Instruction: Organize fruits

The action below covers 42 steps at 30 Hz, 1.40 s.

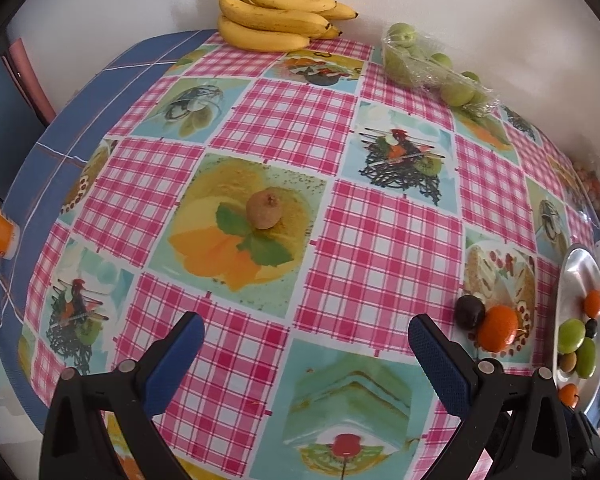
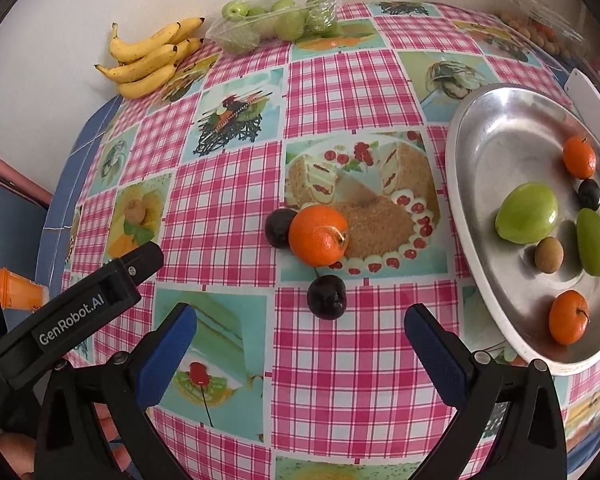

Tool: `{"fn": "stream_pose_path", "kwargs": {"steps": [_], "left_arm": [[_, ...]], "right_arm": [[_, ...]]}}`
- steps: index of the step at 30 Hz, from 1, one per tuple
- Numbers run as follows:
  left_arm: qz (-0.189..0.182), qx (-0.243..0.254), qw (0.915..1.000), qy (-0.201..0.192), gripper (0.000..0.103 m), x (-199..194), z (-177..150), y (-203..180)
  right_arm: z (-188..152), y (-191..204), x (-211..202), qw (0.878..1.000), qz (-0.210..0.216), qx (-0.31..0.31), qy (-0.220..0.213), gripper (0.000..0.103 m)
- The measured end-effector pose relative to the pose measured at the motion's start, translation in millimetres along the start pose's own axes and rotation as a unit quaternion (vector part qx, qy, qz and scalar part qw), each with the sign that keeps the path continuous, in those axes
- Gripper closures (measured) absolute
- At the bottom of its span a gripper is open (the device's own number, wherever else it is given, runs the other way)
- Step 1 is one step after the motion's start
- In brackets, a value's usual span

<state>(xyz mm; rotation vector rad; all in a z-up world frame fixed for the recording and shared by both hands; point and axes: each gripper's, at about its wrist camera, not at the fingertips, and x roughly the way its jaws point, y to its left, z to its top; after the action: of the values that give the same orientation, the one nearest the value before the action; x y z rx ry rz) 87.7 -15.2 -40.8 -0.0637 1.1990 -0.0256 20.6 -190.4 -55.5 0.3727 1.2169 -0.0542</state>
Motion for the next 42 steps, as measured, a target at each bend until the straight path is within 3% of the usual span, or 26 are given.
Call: {"fn": "stream_pose_path", "kwargs": {"steps": [13, 32, 38, 42], "left_arm": [[-0.017, 0.015, 0.9997, 0.0, 0.0, -5, 2, -9], [-0.068, 0.0, 0.9972, 0.031, 0.0, -3, 3, -16], [-0.092, -0.012, 0.995, 0.038, 0.001, -1, 2, -22], [-0.11, -0.009, 0.993, 0.042, 0.009, 0, 1, -28]], "right_arm": [[1, -14, -2, 1.0, 0.0, 0.009, -0.002, 0.0], [3, -25, -10, 1.0, -0.01, 0.007, -0.012, 0.002], [5, -35, -13, 1.0, -0.004, 0.021, -0.016, 0.023], [8, -41, -14, 0.999, 0.001, 0.03, -0.019, 0.034]]}}
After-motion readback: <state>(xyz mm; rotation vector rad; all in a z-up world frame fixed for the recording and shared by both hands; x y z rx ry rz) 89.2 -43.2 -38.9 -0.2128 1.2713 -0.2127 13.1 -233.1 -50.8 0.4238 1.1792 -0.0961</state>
